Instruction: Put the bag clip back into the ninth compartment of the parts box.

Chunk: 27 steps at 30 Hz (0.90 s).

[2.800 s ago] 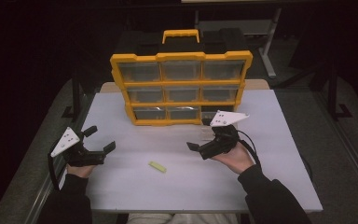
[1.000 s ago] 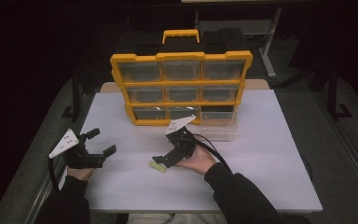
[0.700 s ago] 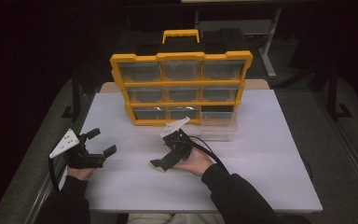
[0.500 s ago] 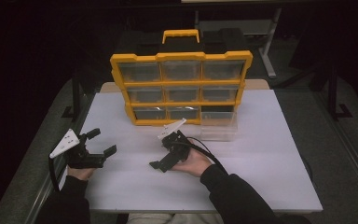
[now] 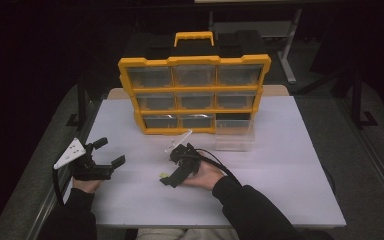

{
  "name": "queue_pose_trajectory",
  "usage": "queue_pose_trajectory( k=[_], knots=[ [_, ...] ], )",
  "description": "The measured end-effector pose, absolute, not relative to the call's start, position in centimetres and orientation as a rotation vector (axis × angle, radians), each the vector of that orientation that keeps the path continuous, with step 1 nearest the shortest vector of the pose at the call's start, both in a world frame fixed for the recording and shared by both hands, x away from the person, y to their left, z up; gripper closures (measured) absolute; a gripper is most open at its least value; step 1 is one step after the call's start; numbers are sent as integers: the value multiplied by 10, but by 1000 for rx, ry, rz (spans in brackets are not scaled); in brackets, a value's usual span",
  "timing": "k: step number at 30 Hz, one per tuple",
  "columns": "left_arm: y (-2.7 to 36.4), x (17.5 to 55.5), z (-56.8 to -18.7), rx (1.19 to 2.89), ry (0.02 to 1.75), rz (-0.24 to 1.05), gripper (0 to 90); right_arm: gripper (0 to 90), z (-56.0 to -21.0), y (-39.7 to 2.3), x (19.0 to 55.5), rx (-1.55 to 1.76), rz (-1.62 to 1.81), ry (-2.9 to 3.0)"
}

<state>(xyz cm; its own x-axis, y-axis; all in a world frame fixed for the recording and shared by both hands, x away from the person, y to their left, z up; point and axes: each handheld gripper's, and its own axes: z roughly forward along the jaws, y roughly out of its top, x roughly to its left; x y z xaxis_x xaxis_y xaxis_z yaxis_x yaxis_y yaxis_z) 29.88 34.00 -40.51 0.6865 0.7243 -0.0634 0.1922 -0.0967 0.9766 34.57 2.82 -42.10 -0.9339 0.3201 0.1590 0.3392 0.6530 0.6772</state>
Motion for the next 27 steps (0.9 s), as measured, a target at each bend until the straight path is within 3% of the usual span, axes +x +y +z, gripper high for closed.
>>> queue_pose_trajectory(
  k=[8,10,16,21,27],
  knots=[
    [340,299,-405,1644,760,534,0,34,-427,35,345,-521,-1067,-2866],
    [340,299,-405,1645,761,540,0,136,-427,36,345,-506,-1052,-2867],
    [340,299,-405,1645,763,546,0,298,-429,38,345,-495,-969,-2893],
    [340,299,-405,1646,762,545,0,499,-431,40,343,-485,-933,-2928],
    [340,299,-405,1646,762,548,0,626,-429,40,344,-473,-926,-2933]
  ],
)
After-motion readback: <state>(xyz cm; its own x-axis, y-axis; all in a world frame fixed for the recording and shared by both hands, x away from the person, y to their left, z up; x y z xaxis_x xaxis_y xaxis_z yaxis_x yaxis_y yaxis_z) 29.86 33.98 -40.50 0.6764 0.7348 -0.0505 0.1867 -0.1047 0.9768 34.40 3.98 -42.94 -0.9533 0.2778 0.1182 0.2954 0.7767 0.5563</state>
